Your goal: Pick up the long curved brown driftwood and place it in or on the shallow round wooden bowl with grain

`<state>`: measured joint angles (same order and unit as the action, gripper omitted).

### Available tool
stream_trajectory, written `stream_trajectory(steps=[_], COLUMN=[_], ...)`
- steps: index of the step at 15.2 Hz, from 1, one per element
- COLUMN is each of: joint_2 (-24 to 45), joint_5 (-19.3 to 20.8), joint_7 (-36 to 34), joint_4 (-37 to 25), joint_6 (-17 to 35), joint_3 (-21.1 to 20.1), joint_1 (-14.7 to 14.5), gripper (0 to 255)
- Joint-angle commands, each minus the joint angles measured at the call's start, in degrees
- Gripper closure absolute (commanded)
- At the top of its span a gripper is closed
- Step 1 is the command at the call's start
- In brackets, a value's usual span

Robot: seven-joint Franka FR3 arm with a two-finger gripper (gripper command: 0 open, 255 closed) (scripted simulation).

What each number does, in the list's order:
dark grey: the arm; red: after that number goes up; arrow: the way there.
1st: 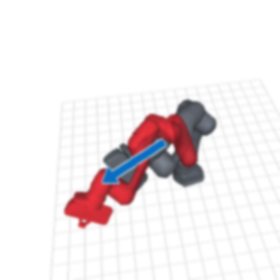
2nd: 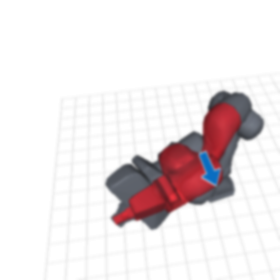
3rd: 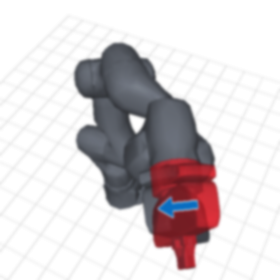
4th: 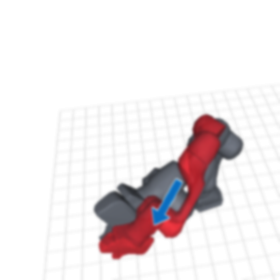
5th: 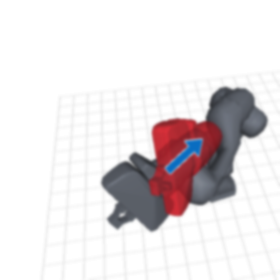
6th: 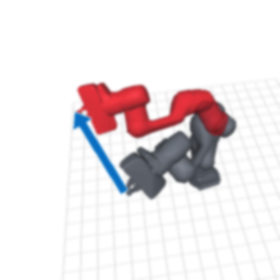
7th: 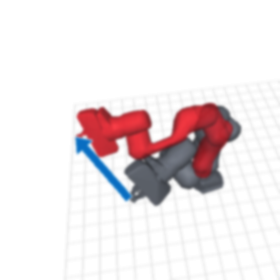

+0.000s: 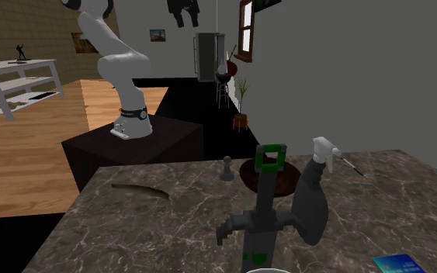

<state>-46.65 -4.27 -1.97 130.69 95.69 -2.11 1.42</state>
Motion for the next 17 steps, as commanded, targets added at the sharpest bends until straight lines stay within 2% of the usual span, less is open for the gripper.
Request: stream_trajectory(steps=[1,9,17], joint_2=[0.00,1.74,9.29], joint_5=[0.00,4.11,7.87], joint_7=[0.00,12.55,25.37], joint_4=[0.00,8.19,11.57], joint_6=[0.00,7.26,15.62], joint_3=[0.00,9.49,19.57], joint_1=[0.00,1.27,2.40], gripper=[0,0,0])
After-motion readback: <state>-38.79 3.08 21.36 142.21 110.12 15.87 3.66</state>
